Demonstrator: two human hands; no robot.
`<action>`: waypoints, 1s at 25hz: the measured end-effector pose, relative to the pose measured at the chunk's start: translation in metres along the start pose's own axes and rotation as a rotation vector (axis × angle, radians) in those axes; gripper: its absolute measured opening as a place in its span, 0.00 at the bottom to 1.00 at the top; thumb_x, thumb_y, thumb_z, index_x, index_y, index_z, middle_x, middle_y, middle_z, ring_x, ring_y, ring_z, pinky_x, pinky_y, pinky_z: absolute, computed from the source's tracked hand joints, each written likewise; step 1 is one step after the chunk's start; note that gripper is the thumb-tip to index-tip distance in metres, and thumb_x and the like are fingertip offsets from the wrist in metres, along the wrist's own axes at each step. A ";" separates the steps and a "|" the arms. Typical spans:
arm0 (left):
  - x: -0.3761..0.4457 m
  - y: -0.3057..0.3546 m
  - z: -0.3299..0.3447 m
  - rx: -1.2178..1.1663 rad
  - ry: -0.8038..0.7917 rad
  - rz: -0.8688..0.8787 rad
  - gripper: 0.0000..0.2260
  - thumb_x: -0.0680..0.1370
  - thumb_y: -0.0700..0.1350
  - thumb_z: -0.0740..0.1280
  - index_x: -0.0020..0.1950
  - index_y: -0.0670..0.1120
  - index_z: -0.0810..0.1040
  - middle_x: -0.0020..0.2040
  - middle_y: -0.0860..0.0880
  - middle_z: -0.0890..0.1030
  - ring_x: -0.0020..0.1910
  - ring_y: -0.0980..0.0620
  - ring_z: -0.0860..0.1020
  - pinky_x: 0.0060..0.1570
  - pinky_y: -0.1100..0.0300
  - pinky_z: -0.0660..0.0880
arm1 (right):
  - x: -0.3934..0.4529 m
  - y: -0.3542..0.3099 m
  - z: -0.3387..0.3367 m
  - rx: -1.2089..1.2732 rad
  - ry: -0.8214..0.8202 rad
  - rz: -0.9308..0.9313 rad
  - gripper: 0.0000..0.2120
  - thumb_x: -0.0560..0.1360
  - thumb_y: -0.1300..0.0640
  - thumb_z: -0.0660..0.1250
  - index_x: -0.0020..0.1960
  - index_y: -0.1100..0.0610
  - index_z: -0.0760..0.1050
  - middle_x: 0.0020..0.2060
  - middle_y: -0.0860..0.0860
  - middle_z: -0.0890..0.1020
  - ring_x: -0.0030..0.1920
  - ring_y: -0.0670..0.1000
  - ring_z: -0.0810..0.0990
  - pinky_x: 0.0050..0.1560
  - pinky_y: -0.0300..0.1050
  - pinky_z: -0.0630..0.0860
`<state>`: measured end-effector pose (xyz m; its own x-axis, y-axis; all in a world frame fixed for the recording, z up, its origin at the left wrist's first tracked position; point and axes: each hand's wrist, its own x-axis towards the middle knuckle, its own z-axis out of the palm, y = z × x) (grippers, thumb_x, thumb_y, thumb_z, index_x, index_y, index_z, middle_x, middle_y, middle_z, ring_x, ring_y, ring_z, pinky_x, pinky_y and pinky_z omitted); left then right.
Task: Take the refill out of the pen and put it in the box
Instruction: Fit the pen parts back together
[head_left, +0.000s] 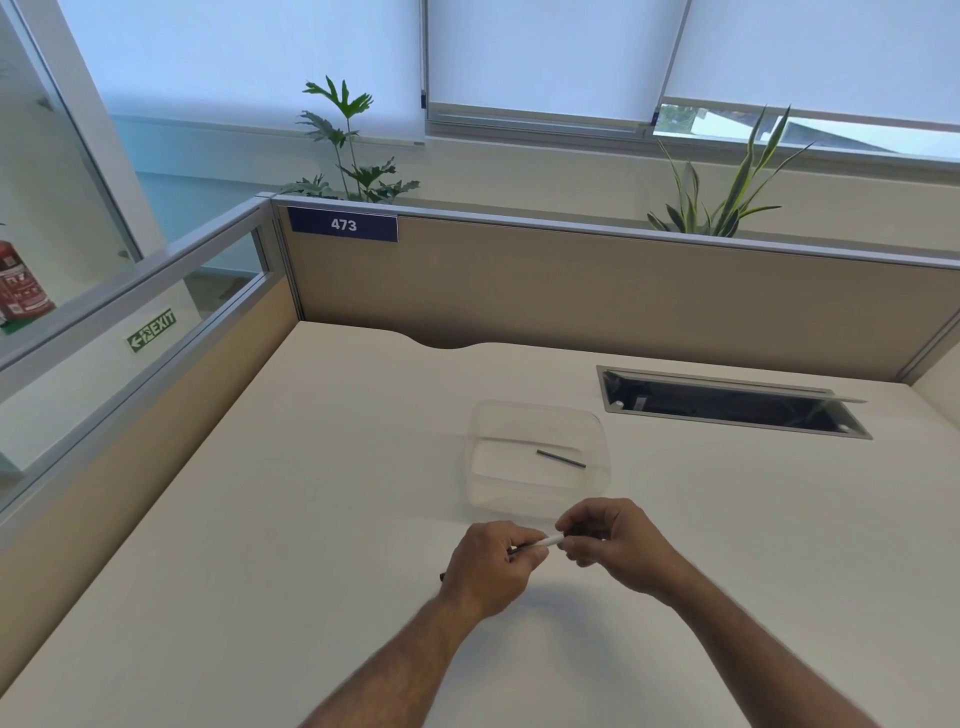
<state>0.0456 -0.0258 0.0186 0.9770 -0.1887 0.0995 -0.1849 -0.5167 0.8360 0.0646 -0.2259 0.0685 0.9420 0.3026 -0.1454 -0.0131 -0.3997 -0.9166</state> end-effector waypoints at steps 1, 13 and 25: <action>0.000 0.000 0.000 0.004 0.000 -0.001 0.09 0.75 0.52 0.69 0.55 0.57 0.84 0.39 0.57 0.83 0.37 0.57 0.78 0.39 0.57 0.77 | -0.001 0.000 0.000 -0.013 -0.006 0.003 0.07 0.72 0.68 0.73 0.49 0.61 0.82 0.40 0.62 0.85 0.37 0.52 0.83 0.41 0.47 0.82; 0.000 0.002 0.002 -0.011 -0.017 -0.017 0.08 0.75 0.50 0.69 0.52 0.55 0.85 0.40 0.55 0.85 0.38 0.55 0.79 0.40 0.55 0.78 | -0.002 0.018 0.002 0.026 0.068 -0.015 0.05 0.72 0.64 0.75 0.44 0.55 0.84 0.35 0.56 0.87 0.38 0.54 0.86 0.41 0.48 0.83; 0.000 0.003 -0.007 -0.045 -0.232 -0.028 0.12 0.79 0.53 0.64 0.39 0.54 0.83 0.33 0.52 0.83 0.35 0.57 0.79 0.41 0.56 0.77 | -0.007 0.024 0.008 -0.140 0.058 -0.103 0.06 0.74 0.59 0.73 0.41 0.50 0.85 0.33 0.50 0.86 0.34 0.48 0.83 0.38 0.43 0.81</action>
<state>0.0461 -0.0212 0.0252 0.9301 -0.3642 -0.0468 -0.1478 -0.4880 0.8602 0.0545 -0.2306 0.0442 0.9538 0.2991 -0.0278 0.1274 -0.4867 -0.8642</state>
